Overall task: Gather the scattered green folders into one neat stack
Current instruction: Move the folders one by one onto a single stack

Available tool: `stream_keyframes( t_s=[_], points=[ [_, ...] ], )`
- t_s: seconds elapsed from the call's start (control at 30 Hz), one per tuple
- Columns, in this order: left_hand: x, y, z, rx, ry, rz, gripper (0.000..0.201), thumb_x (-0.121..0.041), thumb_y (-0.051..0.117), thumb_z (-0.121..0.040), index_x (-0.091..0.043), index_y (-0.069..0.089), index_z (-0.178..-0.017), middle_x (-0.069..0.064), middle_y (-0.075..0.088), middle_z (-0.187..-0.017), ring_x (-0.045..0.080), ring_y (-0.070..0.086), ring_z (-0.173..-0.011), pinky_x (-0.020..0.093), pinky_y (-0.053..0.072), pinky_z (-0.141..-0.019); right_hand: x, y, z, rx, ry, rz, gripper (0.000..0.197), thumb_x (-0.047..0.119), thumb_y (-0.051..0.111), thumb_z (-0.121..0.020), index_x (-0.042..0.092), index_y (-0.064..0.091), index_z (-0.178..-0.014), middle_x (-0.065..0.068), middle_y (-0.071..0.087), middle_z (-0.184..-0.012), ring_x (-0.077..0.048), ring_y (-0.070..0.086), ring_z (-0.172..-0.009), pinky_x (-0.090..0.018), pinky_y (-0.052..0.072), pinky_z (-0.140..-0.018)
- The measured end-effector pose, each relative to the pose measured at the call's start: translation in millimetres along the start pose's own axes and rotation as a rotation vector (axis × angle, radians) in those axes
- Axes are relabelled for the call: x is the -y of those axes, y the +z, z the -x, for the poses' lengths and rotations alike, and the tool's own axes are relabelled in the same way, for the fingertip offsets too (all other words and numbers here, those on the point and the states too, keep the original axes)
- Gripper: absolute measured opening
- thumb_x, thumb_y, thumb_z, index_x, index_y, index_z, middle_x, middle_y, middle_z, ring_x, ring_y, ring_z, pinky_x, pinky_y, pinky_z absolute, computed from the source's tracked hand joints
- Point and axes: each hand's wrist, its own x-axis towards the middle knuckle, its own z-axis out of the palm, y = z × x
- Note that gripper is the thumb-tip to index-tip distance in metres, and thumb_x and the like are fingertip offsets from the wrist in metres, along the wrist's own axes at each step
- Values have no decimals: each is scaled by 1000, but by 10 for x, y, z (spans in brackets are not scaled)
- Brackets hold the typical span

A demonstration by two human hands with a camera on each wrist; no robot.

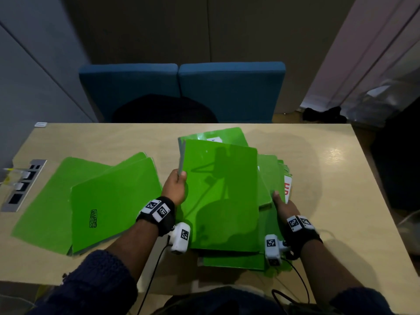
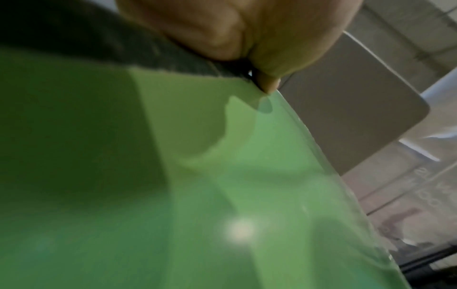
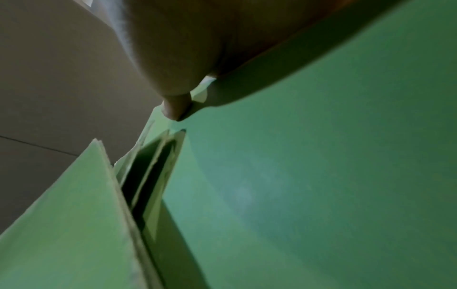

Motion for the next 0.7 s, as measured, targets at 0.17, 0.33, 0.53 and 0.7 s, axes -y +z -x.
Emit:
stream_keyframes(
  t_s=[0.17,0.33,0.53,0.7],
  points=[
    [135,0,18,49,-79,-115,25,-32,34,-103,-10,44,-100,10,49,-78,27,50,-74,34,35,-63,-2,22,34,32,-12,-63,57,58,59,-89,5,62,-110,-9,63,-82,-23,55,-64,-27,39,-54],
    [136,20,112,106,-87,-115,23,-30,34,-103,-11,45,-102,4,48,-75,25,49,-74,32,35,-63,10,21,72,44,-38,-113,56,55,67,-85,4,62,-107,-11,66,-85,-23,57,-64,-26,42,-53],
    [132,51,247,216,-15,-100,15,-30,38,-102,-20,49,-99,0,52,-77,23,49,-74,34,38,-68,2,45,109,38,-97,-159,52,47,80,-76,7,64,-105,-12,71,-89,-25,62,-68,-27,46,-53],
    [161,-33,328,151,-8,215,27,-20,46,-101,-22,47,-74,-3,40,-66,16,37,-64,31,28,-60,-33,7,125,110,-124,-141,50,43,87,-67,12,66,-100,-7,74,-84,-27,69,-73,-32,55,-57]
  ],
)
